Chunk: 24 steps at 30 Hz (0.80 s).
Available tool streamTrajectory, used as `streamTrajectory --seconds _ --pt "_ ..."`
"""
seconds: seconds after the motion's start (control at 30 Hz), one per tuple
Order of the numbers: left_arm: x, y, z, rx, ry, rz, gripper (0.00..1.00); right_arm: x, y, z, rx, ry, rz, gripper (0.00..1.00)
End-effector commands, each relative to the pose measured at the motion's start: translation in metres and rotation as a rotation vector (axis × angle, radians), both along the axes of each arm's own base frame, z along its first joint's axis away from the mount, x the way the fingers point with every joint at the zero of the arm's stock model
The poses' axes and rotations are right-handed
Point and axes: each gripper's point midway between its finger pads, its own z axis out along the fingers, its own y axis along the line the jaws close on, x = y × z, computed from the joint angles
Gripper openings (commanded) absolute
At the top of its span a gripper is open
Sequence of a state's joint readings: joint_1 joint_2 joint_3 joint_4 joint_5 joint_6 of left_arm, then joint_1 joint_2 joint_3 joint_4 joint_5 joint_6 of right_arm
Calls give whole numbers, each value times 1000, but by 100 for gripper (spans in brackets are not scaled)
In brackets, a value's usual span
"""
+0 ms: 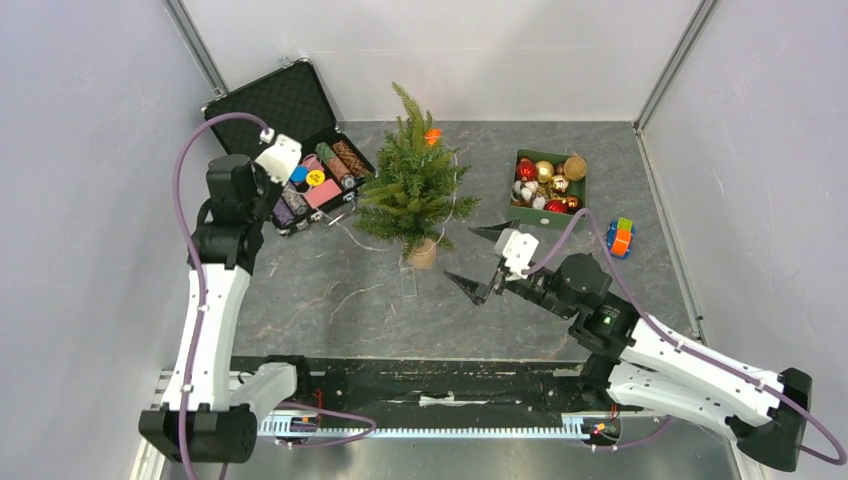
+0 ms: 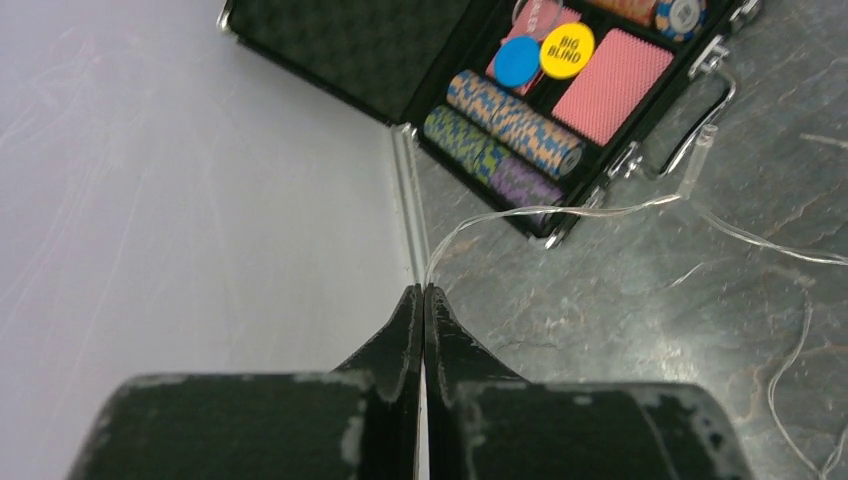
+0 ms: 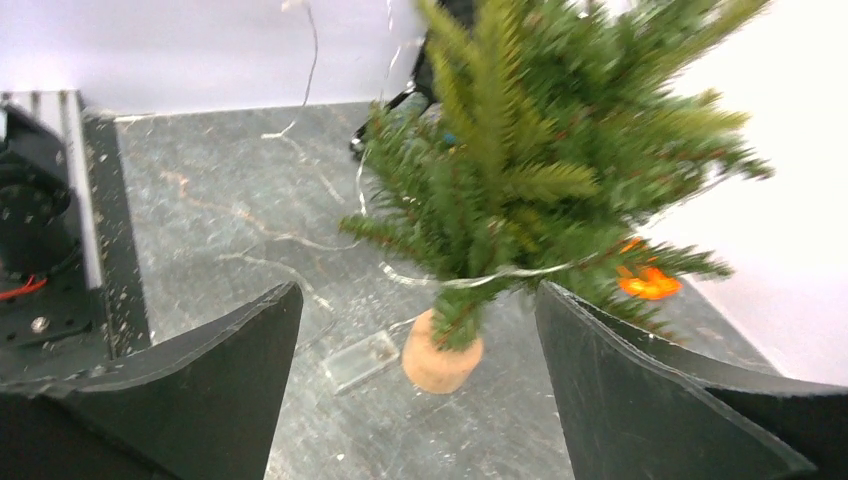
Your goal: Decorate the small christmas tree
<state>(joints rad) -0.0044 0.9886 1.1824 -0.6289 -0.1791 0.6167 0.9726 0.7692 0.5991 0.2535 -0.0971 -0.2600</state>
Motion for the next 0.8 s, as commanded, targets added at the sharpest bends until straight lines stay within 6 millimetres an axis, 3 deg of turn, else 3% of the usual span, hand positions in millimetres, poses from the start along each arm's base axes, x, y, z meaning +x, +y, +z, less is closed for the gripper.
streamTrajectory --seconds 0.0,0.03,0.23,0.33,0.4,0.5,0.63,0.7,0.77 --pt "42 -25 43 -48 -178 -116 2 18 -23 71 73 -10 -155 91" --pt "49 -30 46 -49 -192 -139 2 27 -31 83 62 -5 -219 92" --pt "93 -70 54 5 -200 -250 2 77 -98 211 199 -83 -532 95" --pt "115 -91 52 31 -191 -288 2 103 -124 250 265 -144 -640 96" --pt "129 -104 50 22 -178 -313 2 127 -131 259 260 -167 -673 97" --pt "145 -116 47 -37 -156 -325 2 181 -140 258 262 -126 -622 97" --pt "158 -132 45 -111 -177 -362 2 265 -157 223 355 -20 -482 92" --pt "161 -146 43 -164 -176 -417 2 297 -147 200 323 -16 -431 91" --pt "162 -160 39 -220 -156 -470 2 327 -125 170 288 31 -321 91"
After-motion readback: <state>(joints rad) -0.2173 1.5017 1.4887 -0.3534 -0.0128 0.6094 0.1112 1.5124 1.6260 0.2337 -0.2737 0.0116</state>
